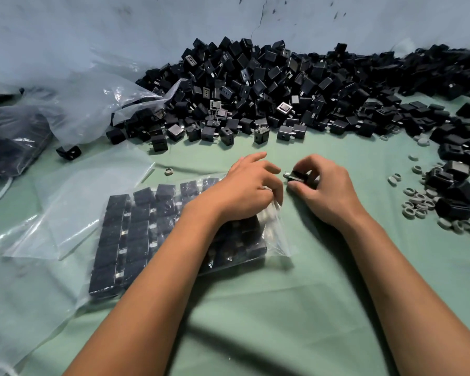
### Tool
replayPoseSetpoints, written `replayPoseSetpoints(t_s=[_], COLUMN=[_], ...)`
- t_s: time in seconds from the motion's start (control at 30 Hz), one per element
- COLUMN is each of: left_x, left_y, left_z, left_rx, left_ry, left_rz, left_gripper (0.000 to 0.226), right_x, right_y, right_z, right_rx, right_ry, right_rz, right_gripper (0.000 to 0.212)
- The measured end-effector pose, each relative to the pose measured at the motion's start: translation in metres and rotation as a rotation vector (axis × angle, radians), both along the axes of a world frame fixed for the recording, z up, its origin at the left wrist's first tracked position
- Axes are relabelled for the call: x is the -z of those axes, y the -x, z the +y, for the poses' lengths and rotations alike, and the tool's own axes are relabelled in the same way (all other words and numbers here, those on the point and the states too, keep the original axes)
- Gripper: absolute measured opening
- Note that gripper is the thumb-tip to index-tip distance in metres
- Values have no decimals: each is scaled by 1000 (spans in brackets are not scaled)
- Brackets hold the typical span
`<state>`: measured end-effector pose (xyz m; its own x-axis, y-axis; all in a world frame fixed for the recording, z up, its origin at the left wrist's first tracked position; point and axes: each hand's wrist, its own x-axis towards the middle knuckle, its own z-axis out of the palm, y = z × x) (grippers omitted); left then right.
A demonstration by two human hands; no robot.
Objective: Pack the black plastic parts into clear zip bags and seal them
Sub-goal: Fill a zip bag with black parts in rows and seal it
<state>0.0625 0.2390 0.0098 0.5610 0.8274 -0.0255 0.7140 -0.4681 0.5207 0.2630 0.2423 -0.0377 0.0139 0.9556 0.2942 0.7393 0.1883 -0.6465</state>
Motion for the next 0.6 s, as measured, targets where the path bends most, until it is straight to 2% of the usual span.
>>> replayPoseSetpoints(t_s=[0.07, 0.13, 0.17, 0.27, 0.43, 0.6], left_x=[-2, -3, -4, -9, -16, -17], left_y=[2, 5, 8, 16, 22, 23], left_z=[-1, -3, -3, -3, -2, -2], left_rx=[-2, -13, -17, -17, 20, 27], left_ry=[-8, -16, -12, 18, -22, -47], left_rz=[-56, -79, -87, -85, -94, -127], left_gripper=[35, 21, 13, 12, 17, 14], right_x=[-5, -10, -12, -16, -19, -21], right_y=[0, -1, -1, -4, -1, -1], right_z=[-5, -7, -8, -9, -18, -20], right_rx=[-155, -303, -363, -469, -695, -798], right_ry=[84, 186, 239, 356, 567, 668], right_rz=[109, 220, 277, 391, 426, 436], right_gripper=[39, 44, 45, 41, 30, 37])
